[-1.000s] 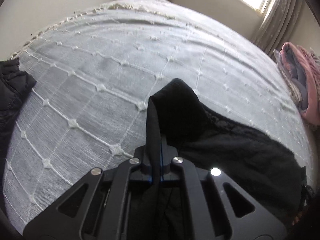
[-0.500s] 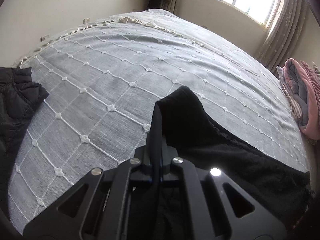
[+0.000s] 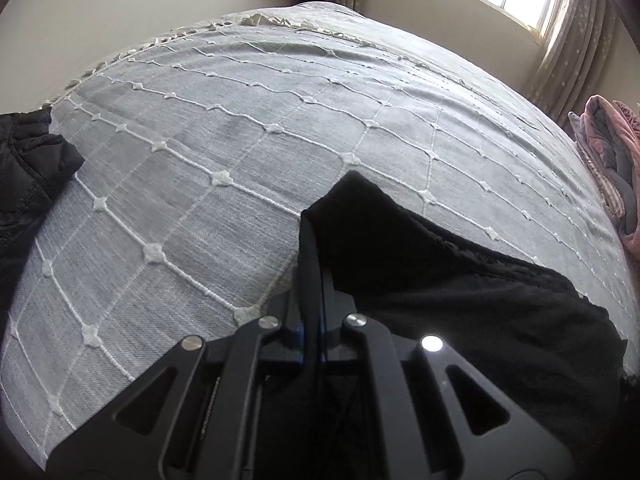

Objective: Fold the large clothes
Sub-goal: 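Lay the hem down on the coat and open both tools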

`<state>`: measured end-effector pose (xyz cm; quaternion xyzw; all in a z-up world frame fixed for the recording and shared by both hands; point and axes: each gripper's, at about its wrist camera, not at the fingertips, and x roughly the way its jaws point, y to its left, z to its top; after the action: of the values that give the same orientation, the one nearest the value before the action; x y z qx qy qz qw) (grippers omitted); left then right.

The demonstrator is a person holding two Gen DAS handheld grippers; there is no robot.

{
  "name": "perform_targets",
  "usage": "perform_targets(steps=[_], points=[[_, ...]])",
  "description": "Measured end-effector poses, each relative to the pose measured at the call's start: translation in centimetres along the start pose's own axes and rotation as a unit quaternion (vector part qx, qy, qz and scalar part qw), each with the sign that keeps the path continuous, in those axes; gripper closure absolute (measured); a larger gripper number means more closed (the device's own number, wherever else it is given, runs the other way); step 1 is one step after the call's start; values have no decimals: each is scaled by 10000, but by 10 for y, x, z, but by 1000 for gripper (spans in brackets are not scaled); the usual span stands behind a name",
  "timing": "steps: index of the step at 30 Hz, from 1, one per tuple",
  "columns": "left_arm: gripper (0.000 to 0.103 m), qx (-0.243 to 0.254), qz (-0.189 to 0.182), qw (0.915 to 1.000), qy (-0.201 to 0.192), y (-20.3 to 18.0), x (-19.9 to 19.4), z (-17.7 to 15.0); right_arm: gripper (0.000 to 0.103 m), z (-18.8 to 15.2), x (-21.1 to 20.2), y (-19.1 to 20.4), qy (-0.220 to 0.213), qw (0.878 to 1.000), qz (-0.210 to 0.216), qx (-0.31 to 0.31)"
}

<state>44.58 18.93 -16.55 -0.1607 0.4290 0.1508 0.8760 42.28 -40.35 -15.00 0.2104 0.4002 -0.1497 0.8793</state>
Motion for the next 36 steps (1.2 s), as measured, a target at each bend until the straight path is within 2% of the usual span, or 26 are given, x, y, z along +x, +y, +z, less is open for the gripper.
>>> perform_targets(steps=[2, 4, 5, 6, 7, 9, 11, 12, 14, 17, 19, 21, 22, 23, 25, 26, 28, 29, 32, 36], points=[[96, -76, -103, 9999, 72, 4, 1, 1, 97, 1, 2, 5, 53, 9997, -182, -123], [93, -213, -364, 9989, 227, 9, 3, 2, 93, 3, 5, 26, 137, 9961, -527, -689], [88, -392, -665, 9960, 443, 17, 3, 5, 93, 3, 4, 32, 152, 9945, -598, -845], [77, -541, -906, 9925, 617, 24, -2, 9, 93, 4, -1, 34, 137, 9941, -574, -912], [72, -652, -1108, 9895, 661, 31, -10, 13, 88, 4, -11, 29, 88, 9961, -411, -771], [61, -722, -1291, 9881, 409, 42, -37, 23, 75, 5, -35, 12, -30, 9994, -37, -341], [58, -625, -1343, 9888, 177, 47, -70, 29, 37, 2, -76, -11, -373, 9991, 203, 92], [57, -493, -1344, 9896, 123, 48, -92, 27, 33, -2, -93, -18, -503, 9984, 191, 172], [56, -293, -1351, 9903, 128, 47, -119, 16, 32, -18, -132, -33, -585, 9980, 196, 137], [50, -41, -1384, 9903, 123, 50, -159, -23, 32, -47, -165, -43, -266, 9992, 292, 17], [49, 90, -1414, 9898, 131, 52, -179, -58, 32, -67, -184, -47, 41, 9996, 249, -146], [50, 25, -1304, 9914, 123, 58, -190, -82, 33, -92, -208, -57, -36, 9998, 141, -126], [50, 8, -1293, 9914, 193, 60, -193, -94, 37, -100, -216, -62, -65, 9998, 141, -78], [50, 26, -1320, 9908, 287, 62, -192, -99, 50, -114, -226, -63, -59, 9996, 275, -85], [49, 12, -1425, 9890, 400, 61, -194, -111, 69, -128, -231, -54, 68, 9976, 529, -434], [50, 2, -1371, 9898, 377, 61, -196, -116, 72, -132, -233, -49, 90, 9967, 577, -563], [50, -48, -1032, 9941, 325, 64, -193, -122, 73, -145, -233, -47, 162, 9955, 650, -664], [50, -119, -881, 9952, 418, 66, -185, -127, 73, -151, -227, -50, 232, 9956, 643, -639], [50, -273, -867, 9934, 705, 69, -162, -140, 73, -160, -208, -57, 508, 9943, 652, -670], [50, 44, -592, 9967, 546, 61, -160, -149, 74, -167, -188, -52, 532, 9927, 555, -934]])
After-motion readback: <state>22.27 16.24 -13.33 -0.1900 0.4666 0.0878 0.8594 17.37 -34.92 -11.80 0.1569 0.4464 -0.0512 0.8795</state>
